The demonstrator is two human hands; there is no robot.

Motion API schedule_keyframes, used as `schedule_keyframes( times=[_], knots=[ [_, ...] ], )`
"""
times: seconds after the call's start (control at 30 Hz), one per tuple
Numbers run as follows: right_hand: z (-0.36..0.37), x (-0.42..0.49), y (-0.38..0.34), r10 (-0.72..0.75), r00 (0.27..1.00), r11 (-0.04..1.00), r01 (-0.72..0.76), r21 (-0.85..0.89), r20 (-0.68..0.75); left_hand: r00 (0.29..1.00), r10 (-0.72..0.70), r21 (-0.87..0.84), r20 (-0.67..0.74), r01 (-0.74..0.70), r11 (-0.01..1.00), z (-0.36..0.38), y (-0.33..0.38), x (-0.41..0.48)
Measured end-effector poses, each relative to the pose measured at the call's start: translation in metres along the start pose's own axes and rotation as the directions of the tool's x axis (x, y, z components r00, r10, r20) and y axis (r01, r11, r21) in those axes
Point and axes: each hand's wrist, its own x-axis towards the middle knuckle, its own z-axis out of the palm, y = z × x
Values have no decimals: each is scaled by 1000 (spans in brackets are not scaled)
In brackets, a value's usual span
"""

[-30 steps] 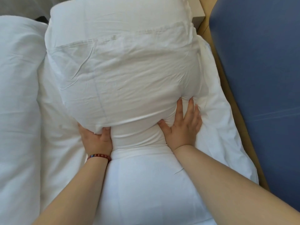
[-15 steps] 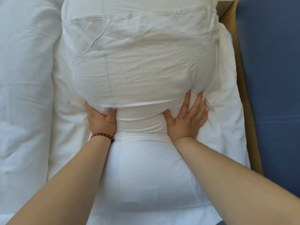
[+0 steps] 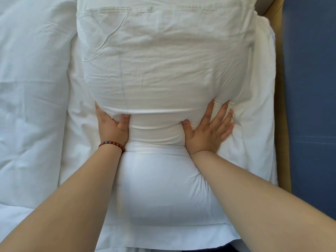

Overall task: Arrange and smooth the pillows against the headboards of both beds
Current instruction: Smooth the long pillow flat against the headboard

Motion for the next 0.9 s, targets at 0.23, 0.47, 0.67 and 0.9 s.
schedule_keyframes(
  times=[0.23, 0.47, 0.67, 0.9],
  knots=[
    [7, 2, 2, 1, 1000, 999, 0, -36, 31, 999, -43, 56, 9, 42, 998, -3, 5, 3],
    [8, -1, 4, 16, 1000, 1000, -16, -24, 11, 999, -33, 1, 27, 33, 999, -4, 0, -1],
    [-7, -10, -6, 46, 998, 998, -47, -34, -34, 996, -19, -21, 87, 20, 1000, -28, 8, -11],
    [-73, -31, -28, 163, 976, 983, -173, 63, 144, 939, -249, -128, 238, 285, 950, -95, 82, -26]
  ],
)
